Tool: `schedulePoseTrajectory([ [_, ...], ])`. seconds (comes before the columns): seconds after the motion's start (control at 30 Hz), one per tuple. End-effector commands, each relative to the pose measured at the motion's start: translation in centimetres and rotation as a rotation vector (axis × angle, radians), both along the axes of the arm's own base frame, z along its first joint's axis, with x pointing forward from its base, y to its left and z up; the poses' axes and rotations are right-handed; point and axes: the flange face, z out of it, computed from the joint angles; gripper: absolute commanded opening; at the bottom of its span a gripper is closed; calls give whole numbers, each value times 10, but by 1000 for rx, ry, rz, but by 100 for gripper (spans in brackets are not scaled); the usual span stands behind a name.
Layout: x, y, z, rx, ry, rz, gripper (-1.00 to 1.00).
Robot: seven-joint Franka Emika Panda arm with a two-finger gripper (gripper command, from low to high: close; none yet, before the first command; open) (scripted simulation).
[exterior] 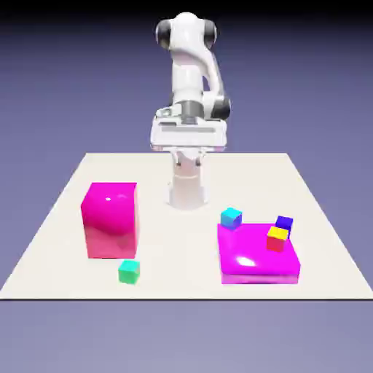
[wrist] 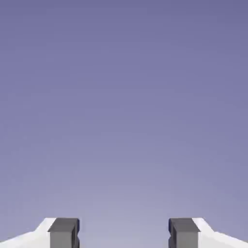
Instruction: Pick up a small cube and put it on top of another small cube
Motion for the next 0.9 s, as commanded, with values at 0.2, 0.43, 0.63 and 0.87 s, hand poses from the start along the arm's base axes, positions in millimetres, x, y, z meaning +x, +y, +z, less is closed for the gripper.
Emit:
schedulePoseTrajectory([
  [0.2,29,-24,-44,-119,150,167,0],
  [0.43,52,-49,-94,-231,295,353,0],
  [0.63,65,-73,-138,-320,415,526,0],
  [0.87,73,-102,-188,-416,546,741,0],
])
